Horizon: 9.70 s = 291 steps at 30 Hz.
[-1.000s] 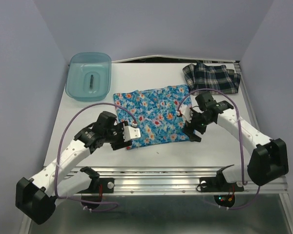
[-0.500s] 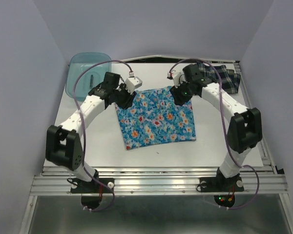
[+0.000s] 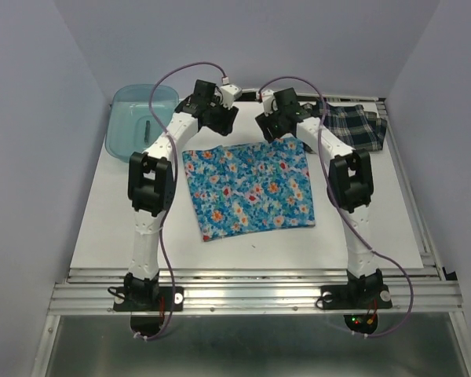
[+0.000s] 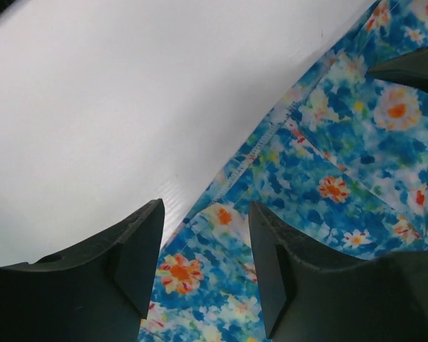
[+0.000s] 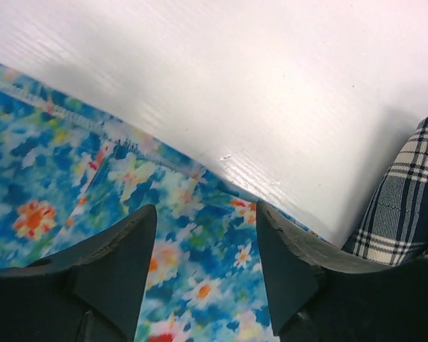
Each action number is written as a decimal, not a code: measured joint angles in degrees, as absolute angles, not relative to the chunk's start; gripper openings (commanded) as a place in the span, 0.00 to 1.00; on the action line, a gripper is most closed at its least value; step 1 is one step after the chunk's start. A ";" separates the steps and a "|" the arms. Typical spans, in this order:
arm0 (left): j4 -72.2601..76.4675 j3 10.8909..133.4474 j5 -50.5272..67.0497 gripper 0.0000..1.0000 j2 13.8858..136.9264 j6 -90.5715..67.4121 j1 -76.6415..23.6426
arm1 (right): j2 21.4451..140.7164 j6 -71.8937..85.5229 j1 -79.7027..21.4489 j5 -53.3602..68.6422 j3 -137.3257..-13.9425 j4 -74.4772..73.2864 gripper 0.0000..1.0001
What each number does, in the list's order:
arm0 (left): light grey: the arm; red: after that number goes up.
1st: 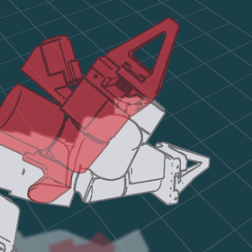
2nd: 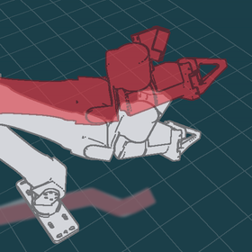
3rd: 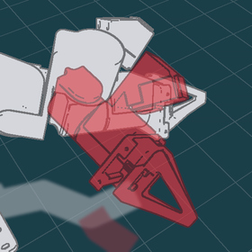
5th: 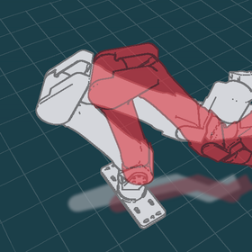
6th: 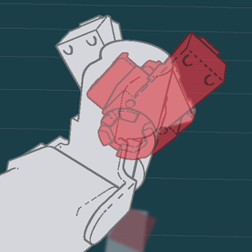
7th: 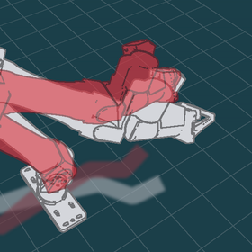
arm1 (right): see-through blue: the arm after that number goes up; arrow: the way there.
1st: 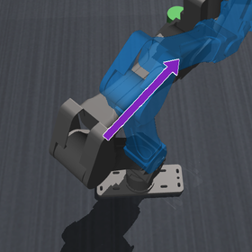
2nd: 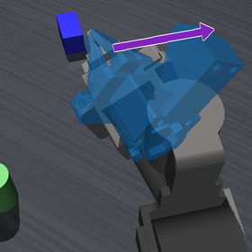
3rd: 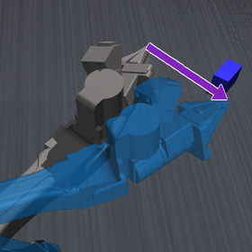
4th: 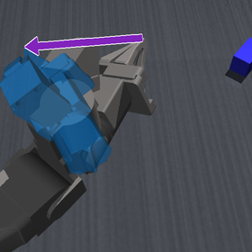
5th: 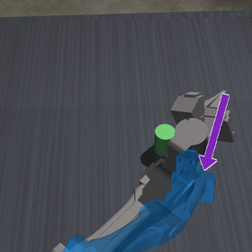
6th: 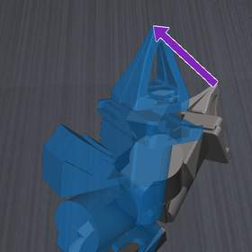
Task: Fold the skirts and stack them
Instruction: Flatten the skirt out, then fold the skirt
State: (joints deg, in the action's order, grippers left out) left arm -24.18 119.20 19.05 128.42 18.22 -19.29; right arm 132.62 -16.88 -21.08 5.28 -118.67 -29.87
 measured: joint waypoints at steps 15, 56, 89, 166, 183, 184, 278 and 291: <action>-26.76 114.76 18.81 0.29 133.80 17.32 -19.09 | 137.67 -19.55 -21.08 4.27 -116.49 -27.31 0.42; -15.84 111.53 19.53 0.54 131.28 13.82 -18.63 | 126.39 -15.25 -19.90 6.63 -97.73 -11.57 0.14; -17.85 93.58 8.99 0.48 108.44 17.12 -17.89 | 110.39 -16.23 -19.88 10.46 -83.53 -29.74 0.34; -21.91 87.35 17.69 0.46 119.68 19.59 -19.81 | 100.92 -5.85 -29.36 20.97 -70.94 -34.87 0.13; -23.16 72.84 21.10 0.53 89.58 25.87 -17.50 | 115.26 -3.66 -29.21 25.98 -77.82 -27.00 0.13; -23.51 70.43 21.52 0.53 85.93 27.88 -17.58 | 114.96 -3.84 -29.26 25.80 -77.56 -26.74 0.14; -25.47 27.66 13.69 0.00 62.50 72.64 -28.49 | 73.97 -23.70 -64.58 -9.19 -38.37 -29.17 0.01; -37.74 35.88 14.68 0.00 45.80 69.10 -28.49 | 68.82 -24.67 -62.15 -5.41 -48.29 -41.78 0.01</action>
